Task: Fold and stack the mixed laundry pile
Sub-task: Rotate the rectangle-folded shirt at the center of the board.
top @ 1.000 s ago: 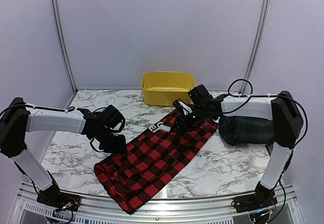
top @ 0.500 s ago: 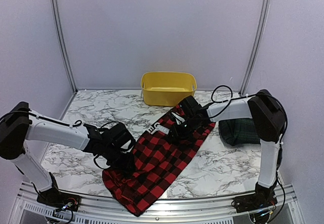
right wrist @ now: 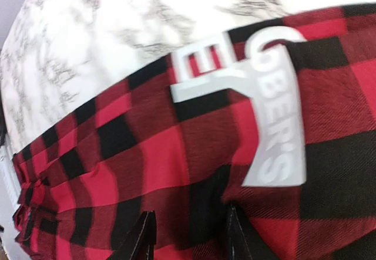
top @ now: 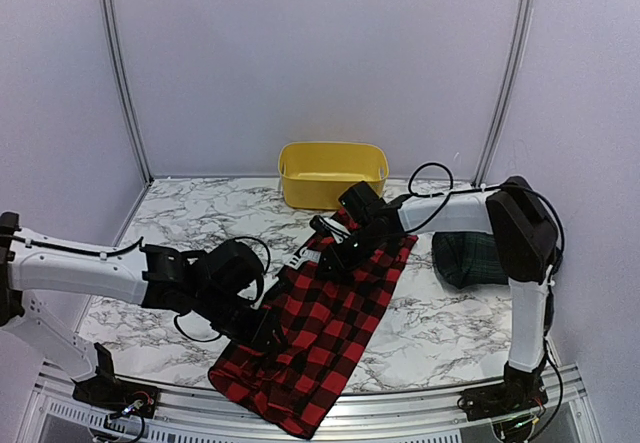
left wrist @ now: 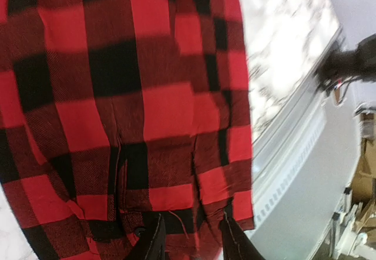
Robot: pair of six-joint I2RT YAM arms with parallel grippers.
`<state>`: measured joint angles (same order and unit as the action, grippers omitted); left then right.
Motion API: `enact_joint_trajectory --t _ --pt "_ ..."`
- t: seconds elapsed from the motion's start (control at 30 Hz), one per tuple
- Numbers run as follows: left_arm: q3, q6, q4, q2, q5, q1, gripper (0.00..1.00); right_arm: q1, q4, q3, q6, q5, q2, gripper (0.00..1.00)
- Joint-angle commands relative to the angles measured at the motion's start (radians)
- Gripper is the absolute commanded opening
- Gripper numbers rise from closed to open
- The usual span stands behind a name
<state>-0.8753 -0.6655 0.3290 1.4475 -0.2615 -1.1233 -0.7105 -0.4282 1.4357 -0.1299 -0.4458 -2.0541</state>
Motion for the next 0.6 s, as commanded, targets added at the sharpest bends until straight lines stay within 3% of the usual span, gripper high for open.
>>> enact_joint_trajectory --t 0.0,0.13,0.33,0.43,0.57 --pt "0.034 0.018 0.054 -0.079 0.08 0.075 0.35 -0.023 -0.054 -0.039 -0.014 0.009 0.145 0.37" --pt "0.044 0.016 0.089 -0.066 0.208 0.134 0.37 -0.024 -0.046 -0.149 -0.12 0.08 0.262 0.4" --pt "-0.009 0.073 0.123 0.045 0.315 0.182 0.4 -0.022 -0.003 -0.272 -0.288 0.18 0.293 0.41" --pt "-0.009 0.05 0.143 0.08 0.313 0.186 0.5 -0.014 0.023 -0.356 -0.372 0.2 0.37 0.45" --pt "0.067 0.004 0.155 0.076 0.287 0.188 0.52 -0.015 0.036 -0.469 -0.448 0.188 0.466 0.46"
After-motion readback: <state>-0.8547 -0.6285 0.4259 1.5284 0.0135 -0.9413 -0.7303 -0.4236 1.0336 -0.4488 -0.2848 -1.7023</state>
